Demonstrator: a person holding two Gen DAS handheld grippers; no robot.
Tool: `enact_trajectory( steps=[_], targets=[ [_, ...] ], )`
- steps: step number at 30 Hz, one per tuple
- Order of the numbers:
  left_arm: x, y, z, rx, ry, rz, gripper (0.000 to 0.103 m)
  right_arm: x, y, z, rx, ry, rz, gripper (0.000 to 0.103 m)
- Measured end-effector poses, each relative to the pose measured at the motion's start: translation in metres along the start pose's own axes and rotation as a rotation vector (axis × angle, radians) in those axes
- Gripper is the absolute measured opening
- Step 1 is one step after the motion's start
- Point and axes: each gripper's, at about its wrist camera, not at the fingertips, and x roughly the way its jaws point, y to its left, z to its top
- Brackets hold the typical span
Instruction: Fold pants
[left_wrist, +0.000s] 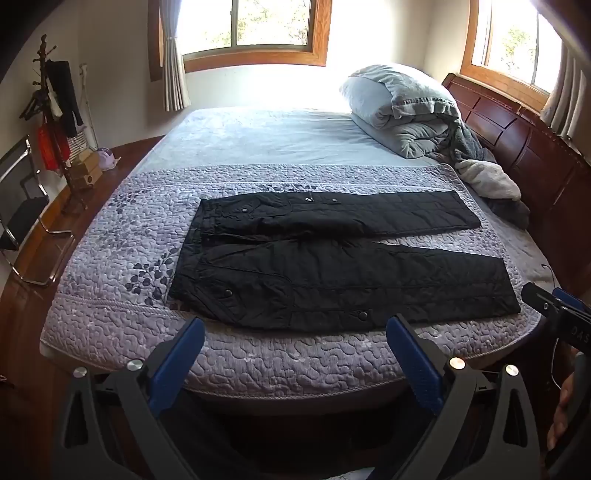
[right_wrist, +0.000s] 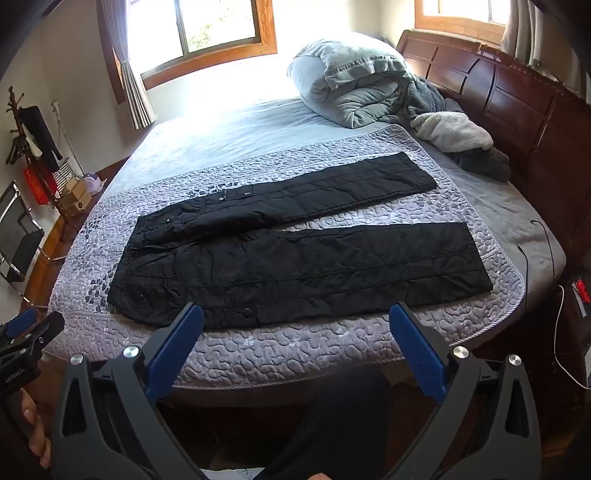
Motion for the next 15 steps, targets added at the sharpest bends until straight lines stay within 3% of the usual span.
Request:
enact_trajectory(
  steps=[15],
  targets=[
    [-0.0041, -0.0054, 0.0016, 0.004, 0.001, 0.011, 0.099, -0.0008, -0.0045, 0.0027, 0.003, -0.002, 0.002, 0.101]
  ],
)
